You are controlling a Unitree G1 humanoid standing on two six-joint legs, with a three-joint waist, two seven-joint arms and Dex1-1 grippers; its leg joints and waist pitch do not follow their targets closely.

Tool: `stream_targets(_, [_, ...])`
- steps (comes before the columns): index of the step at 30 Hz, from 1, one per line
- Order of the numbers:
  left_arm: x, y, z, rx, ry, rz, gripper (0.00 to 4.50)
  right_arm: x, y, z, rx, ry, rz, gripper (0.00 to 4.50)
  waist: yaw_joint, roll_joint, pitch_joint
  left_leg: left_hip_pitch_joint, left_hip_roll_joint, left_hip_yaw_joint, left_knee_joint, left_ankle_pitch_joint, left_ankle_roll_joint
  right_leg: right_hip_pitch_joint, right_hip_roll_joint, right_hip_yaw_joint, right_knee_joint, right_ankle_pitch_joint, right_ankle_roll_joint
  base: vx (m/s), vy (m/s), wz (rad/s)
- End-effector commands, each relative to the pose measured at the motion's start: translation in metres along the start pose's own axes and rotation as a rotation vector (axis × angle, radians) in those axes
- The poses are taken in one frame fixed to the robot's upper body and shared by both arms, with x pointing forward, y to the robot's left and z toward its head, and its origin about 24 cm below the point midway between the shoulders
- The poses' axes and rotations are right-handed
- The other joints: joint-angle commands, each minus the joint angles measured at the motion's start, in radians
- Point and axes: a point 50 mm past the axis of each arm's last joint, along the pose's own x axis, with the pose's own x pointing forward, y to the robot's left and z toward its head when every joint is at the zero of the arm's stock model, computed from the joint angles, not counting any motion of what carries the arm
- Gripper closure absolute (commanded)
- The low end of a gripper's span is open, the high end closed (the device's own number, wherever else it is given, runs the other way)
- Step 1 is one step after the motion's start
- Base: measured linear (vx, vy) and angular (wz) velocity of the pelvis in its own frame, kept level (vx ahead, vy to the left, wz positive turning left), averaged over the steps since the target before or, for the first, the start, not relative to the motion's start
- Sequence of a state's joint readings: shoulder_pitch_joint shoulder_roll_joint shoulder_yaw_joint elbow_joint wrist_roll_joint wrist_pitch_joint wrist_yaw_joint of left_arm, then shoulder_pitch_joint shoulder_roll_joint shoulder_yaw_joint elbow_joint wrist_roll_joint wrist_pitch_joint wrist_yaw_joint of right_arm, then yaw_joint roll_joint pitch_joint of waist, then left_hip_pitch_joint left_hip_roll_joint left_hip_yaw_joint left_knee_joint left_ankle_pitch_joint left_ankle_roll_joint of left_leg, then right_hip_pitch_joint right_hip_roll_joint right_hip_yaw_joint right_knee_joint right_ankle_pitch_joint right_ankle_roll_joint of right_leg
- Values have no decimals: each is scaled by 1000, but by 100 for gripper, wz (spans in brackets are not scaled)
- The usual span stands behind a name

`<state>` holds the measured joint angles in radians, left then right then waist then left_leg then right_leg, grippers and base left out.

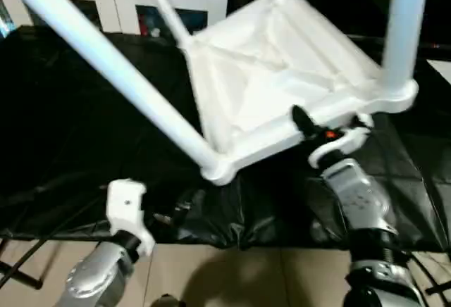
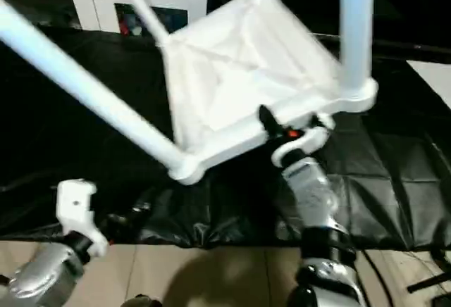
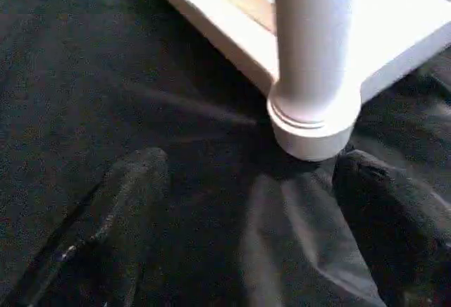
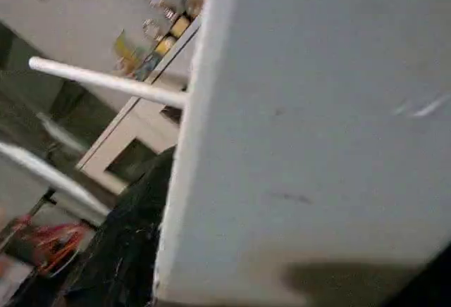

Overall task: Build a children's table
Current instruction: Flip table

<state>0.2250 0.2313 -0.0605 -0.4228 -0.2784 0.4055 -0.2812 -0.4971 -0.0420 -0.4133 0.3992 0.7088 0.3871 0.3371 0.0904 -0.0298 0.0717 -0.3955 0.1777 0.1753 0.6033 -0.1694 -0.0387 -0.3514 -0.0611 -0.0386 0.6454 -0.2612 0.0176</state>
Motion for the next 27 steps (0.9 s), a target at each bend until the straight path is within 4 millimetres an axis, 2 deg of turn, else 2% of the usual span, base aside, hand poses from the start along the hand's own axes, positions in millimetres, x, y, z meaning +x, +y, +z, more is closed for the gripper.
stream_targets(1, [4,-8,13,85,-47,-57,0,-5,13,47,-208,-144,5,248,-8,8,-72,36,54,-14,-74,-139,-61,17,-68,43,-73,68,-134,0,0,0])
stream_targets(2, [7,-11,21,121,-73,-83,0,-6,15,52,-258,-142,-11,248,-6,18,-72,35,53,-15,-73,-129,-58,16,-68,43,-73,62,-127,0,0,0])
stream_targets(3, [9,-13,25,137,-86,-94,0,-7,16,55,-279,-141,-17,248,-9,13,-72,34,52,-14,-72,-127,-54,16,-67,43,-74,57,-127,0,0,0])
stream_targets(5, [14,-15,38,209,-119,-116,0,-7,19,61,-365,-125,-45,248,-9,21,-73,33,50,-14,-71,-121,-55,16,-66,43,-73,52,-124,0,0,0])
stream_targets(6, [16,-15,41,231,-125,-121,0,-7,19,62,-390,-120,-54,248,-11,19,-74,32,49,-14,-71,-121,-56,17,-65,42,-74,42,-122,0,0,0])
stream_targets(7, [19,-17,50,270,-152,-137,0,-6,21,65,-434,-111,-73,248,-13,22,-73,30,48,-15,-71,-123,-57,18,-65,41,-74,38,-122,0,0,0])
stream_targets(9, [24,-19,64,324,-202,-159,0,-4,23,70,-496,-103,-99,248,-19,20,-74,31,46,-14,-70,-132,-61,16,-63,41,-76,12,-125,0,0,0])
stream_targets(11, [25,-21,70,345,-224,-166,0,-2,26,72,-524,-98,-107,248,-23,19,-74,30,46,-13,-69,-139,-61,16,-65,42,-77,-2,-132,0,0,0])
stream_targets(12, [28,-22,79,378,-254,-177,0,0,29,74,-556,-90,-113,248,-27,11,-76,28,46,-12,-69,-132,-56,19,-64,41,-77,2,-134,0,0,0])
stream_targets(13, [32,-25,91,436,-292,-189,0,3,32,75,-623,-69,-118,248,-28,17,-77,31,45,-14,-67,-126,-52,17,-63,40,-76,0,-135,0,0,0])
stream_targets(15, [33,-26,97,470,-309,-194,0,4,34,75,-659,-55,-120,248,-33,15,-76,28,44,-13,-66,-119,-48,18,-63,40,-75,4,-143,0,0,0])
stream_targets(16, [36,-28,106,523,-334,-196,0,7,37,74,-705,-32,-114,248,-35,9,-75,26,45,-12,-66,-115,-45,19,-63,40,-76,7,-144,0,0,0])
stream_targets(18, [40,-32,120,586,-372,-211,0,11,42,73,-788,2,-104,248,-36,13,-77,26,43,-13,-64,-109,-42,20,-64,40,-74,3,-145,0,0,0])
stream_targets(19, [41,-33,127,616,-392,-216,0,14,45,72,-827,19,-99,248,-39,5,-76,26,44,-12,-64,-113,-40,20,-65,40,-76,-10,-148,0,0,0])
stream_targets(20, [43,-35,133,639,-403,-219,0,16,47,71,-855,32,-98,248,-39,7,-78,28,44,-11,-61,-109,-40,19,-65,41,-75,-6,-155,0,0,0])
stream_targets(21, [45,-37,141,681,-421,-226,0,19,49,70,-913,50,-96,248,-41,5,-78,26,44,-11,-61,-103,-38,20,-64,41,-73,6,-162,0,0,0])
stream_targets(23, [46,-38,151,725,-447,-227,0,23,50,68,-961,64,-111,248,-42,5,-78,28,44,-11,-60,-106,-40,18,-64,40,-72,-5,-170,0,0,0])
stream_targets(26, [47,-43,169,781,-507,-235,0,30,51,66,-984,66,-157,248,-43,3,-78,29,45,-10,-60,-120,-49,17,-66,41,-72,-11,-182,0,0,0])
stream_targets(27, [46,-47,181,860,-558,-239,0,34,53,62,-1004,68,-165,248,-41,5,-78,31,46,-10,-60,-124,-50,15,-66,42,-72,-9,-183,0,0,0])
